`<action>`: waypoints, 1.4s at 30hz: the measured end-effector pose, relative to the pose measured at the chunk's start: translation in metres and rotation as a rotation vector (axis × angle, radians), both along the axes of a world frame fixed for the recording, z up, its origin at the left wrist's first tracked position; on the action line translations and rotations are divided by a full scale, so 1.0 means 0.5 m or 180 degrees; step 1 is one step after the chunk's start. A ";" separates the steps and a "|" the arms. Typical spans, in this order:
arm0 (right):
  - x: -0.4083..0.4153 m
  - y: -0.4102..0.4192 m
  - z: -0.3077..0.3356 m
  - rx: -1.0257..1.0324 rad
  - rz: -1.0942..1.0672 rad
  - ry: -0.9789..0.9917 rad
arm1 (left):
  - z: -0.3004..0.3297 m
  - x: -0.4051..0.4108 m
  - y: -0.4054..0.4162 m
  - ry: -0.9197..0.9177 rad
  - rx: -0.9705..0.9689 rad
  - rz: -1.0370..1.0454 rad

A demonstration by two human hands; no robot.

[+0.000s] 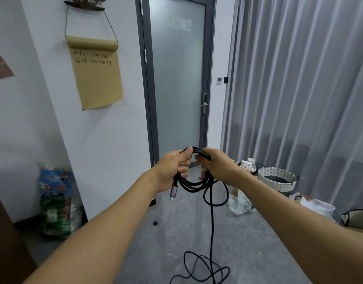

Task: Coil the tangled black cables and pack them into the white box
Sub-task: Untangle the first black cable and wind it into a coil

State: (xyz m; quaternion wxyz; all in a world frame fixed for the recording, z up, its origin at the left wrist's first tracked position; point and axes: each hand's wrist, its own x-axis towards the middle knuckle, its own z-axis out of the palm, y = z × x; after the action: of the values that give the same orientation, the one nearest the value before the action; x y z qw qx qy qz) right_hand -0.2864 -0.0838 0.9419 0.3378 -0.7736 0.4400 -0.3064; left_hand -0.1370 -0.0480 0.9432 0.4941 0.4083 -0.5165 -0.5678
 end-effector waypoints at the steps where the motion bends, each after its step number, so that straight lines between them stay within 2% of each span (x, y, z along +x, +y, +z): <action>1: 0.004 -0.004 0.006 -0.0084 -0.0068 0.0060 | 0.000 0.000 -0.001 0.0113 0.0064 0.0000; 4: 0.012 -0.018 0.011 -0.0207 -0.0175 0.0156 | 0.003 0.006 -0.003 0.0454 0.0278 -0.0064; 8: 0.023 -0.023 -0.004 -0.0134 -0.0039 0.0097 | -0.001 0.013 -0.005 0.0574 0.0508 0.0078; 13: 0.020 -0.029 -0.017 0.0319 0.0414 0.0197 | -0.003 0.050 -0.014 0.0538 0.0539 0.0588; 17: -0.002 -0.044 -0.020 0.0111 0.0591 0.0082 | 0.002 0.089 -0.015 0.0595 0.0458 0.1084; 19: -0.004 -0.054 -0.016 -0.0054 0.0593 0.0334 | 0.006 0.100 -0.015 0.0592 0.0389 0.1278; 22: -0.008 -0.063 -0.018 -0.0170 0.0629 0.1332 | 0.020 0.115 -0.016 0.0668 0.0279 0.1574; 24: -0.016 -0.062 -0.028 -0.0092 0.0560 0.1597 | 0.028 0.124 -0.019 0.0699 0.0229 0.1715; 26: -0.021 -0.062 -0.038 0.0021 0.0486 0.1294 | 0.029 0.134 -0.021 0.0734 0.0206 0.1862; 28: -0.024 -0.065 -0.044 0.0197 0.0392 0.0717 | 0.025 0.143 -0.021 0.0725 0.0217 0.2023; 33: -0.029 -0.066 -0.023 0.0710 -0.0236 -0.1597 | 0.002 0.159 -0.023 0.0498 0.0398 0.2397; 35: -0.033 -0.072 -0.016 0.0684 -0.0505 -0.2090 | -0.008 0.164 -0.025 0.0430 0.0483 0.2484; 38: -0.050 -0.090 -0.022 0.0518 -0.1013 -0.2063 | -0.013 0.169 -0.025 0.0376 0.0571 0.2568; 42: -0.073 -0.101 -0.045 -0.0340 -0.1814 -0.0460 | 0.010 0.177 -0.022 0.0657 0.0408 0.2599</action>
State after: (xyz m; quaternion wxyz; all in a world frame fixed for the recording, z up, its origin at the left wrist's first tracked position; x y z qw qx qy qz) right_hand -0.3229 -0.1345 0.9193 0.2275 -0.6117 0.5975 -0.4659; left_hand -0.0485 -0.0591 0.9484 0.7012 0.5502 -0.2239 -0.3943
